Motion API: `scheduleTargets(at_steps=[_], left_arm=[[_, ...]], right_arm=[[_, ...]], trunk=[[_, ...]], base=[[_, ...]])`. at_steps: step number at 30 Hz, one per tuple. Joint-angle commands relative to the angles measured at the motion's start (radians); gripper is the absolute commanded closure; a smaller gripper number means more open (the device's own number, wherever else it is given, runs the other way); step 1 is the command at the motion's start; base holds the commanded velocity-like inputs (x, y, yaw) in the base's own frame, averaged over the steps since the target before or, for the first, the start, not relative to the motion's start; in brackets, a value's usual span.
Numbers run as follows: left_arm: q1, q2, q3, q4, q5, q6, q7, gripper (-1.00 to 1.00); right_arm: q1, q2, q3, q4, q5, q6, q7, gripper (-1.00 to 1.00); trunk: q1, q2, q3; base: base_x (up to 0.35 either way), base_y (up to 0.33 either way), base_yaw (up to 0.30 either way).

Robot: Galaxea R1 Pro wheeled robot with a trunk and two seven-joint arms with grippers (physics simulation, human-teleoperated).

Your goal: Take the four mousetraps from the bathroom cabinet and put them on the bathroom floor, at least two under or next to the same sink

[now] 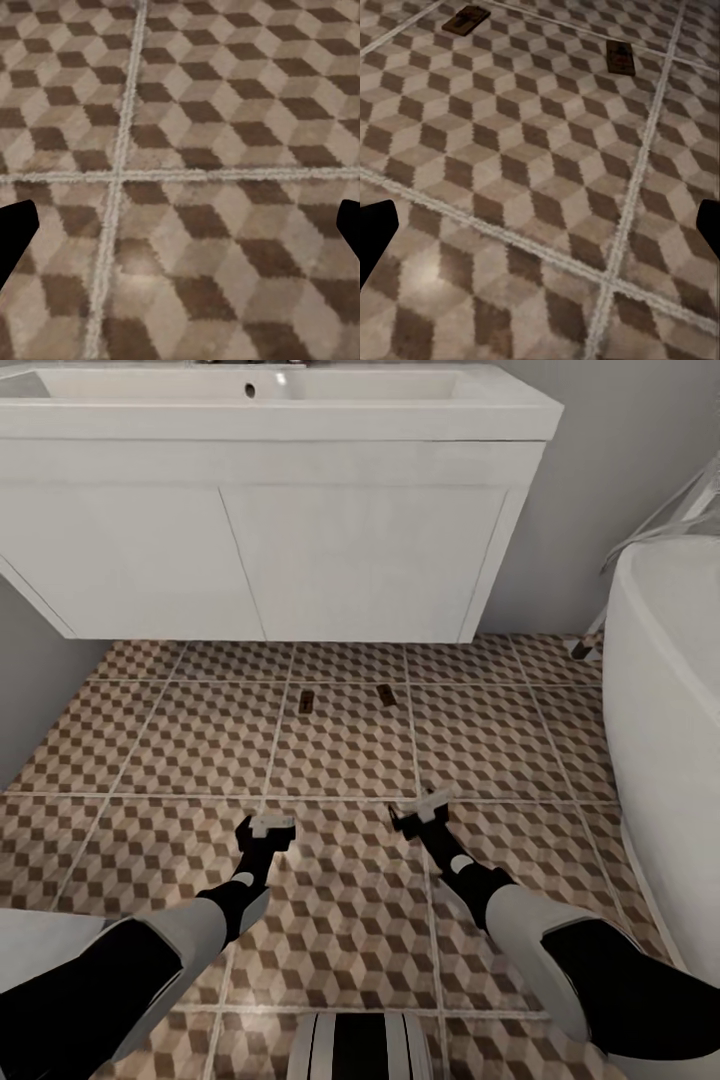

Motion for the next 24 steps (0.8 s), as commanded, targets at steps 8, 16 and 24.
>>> scheduleTargets(at_steps=[8,16,24], left_arm=[[0.001,0.001,-0.008,0.004,0.001,-0.002,0.005,-1.0],[0.008,-0.005,-0.008,0.004,0.001,0.0,0.004,-1.0],[0.013,-0.005,-0.008,0.004,0.001,0.001,0.004,-1.0]], right_arm=[[0.031,-0.004,-0.003,0.001,0.009,-0.013,-0.005,-1.0],[0.045,-0.022,-0.002,0.001,0.009,-0.014,-0.005,-1.0],[0.051,-0.024,-0.002,0.001,0.009,-0.015,-0.005,-1.0]], trunk=[[-0.004,0.002,0.03],[-0.007,0.004,0.061],[-0.011,0.005,0.092]], base=[[0.0,0.0,0.0],[0.0,0.0,0.0],[0.0,0.0,0.0]])
